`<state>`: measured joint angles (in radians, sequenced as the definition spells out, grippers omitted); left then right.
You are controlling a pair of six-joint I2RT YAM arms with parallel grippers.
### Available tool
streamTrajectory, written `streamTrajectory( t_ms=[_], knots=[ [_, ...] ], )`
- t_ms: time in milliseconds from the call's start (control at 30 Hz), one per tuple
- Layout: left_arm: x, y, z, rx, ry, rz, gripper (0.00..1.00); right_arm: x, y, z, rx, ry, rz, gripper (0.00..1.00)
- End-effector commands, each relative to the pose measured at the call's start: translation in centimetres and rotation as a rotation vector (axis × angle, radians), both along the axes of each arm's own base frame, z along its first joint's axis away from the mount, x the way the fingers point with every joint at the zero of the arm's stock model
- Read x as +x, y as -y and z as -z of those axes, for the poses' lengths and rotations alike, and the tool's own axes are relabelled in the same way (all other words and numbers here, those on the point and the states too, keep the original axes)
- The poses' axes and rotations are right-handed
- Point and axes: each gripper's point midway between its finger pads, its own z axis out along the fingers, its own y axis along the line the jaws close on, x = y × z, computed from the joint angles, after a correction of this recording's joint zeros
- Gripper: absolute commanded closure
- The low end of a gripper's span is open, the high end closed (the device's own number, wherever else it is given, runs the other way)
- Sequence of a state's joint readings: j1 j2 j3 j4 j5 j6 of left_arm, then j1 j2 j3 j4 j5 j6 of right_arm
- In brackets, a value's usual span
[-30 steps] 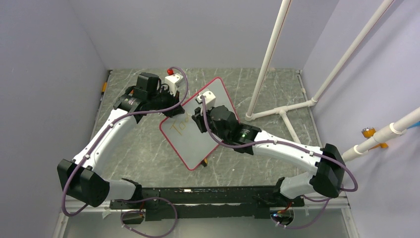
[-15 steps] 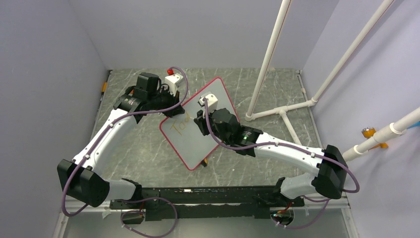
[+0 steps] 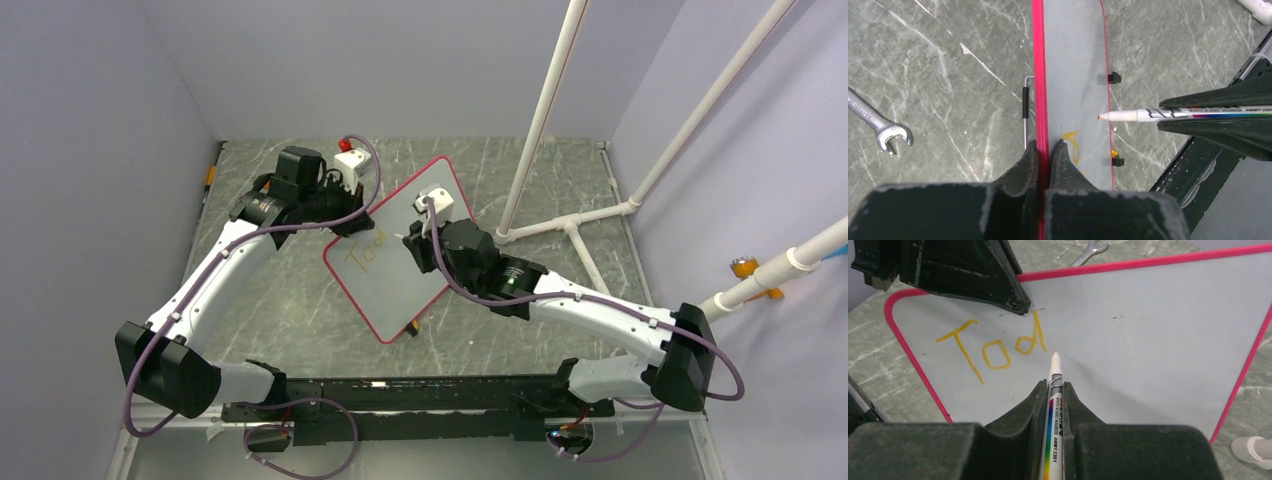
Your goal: Write a sentence on the whiteboard
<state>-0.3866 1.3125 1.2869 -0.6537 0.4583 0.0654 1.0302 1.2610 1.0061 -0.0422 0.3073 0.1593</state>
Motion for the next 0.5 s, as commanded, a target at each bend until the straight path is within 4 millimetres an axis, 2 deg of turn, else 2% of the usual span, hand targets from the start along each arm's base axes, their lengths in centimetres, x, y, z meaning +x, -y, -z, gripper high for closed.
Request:
streamTrajectory(
  t_ms=[0, 467],
  knots=[
    [0.7, -2.3, 1.8, 0.161, 0.056, -0.014, 1.0, 0.9, 0.6, -2.5, 0.062, 0.067, 0.037, 1.0],
    [0.7, -2.3, 1.7, 0.159, 0.056, -0.01, 1.0, 2.9, -0.8, -2.8, 0.083, 0.065, 0.019, 1.0]
  ],
)
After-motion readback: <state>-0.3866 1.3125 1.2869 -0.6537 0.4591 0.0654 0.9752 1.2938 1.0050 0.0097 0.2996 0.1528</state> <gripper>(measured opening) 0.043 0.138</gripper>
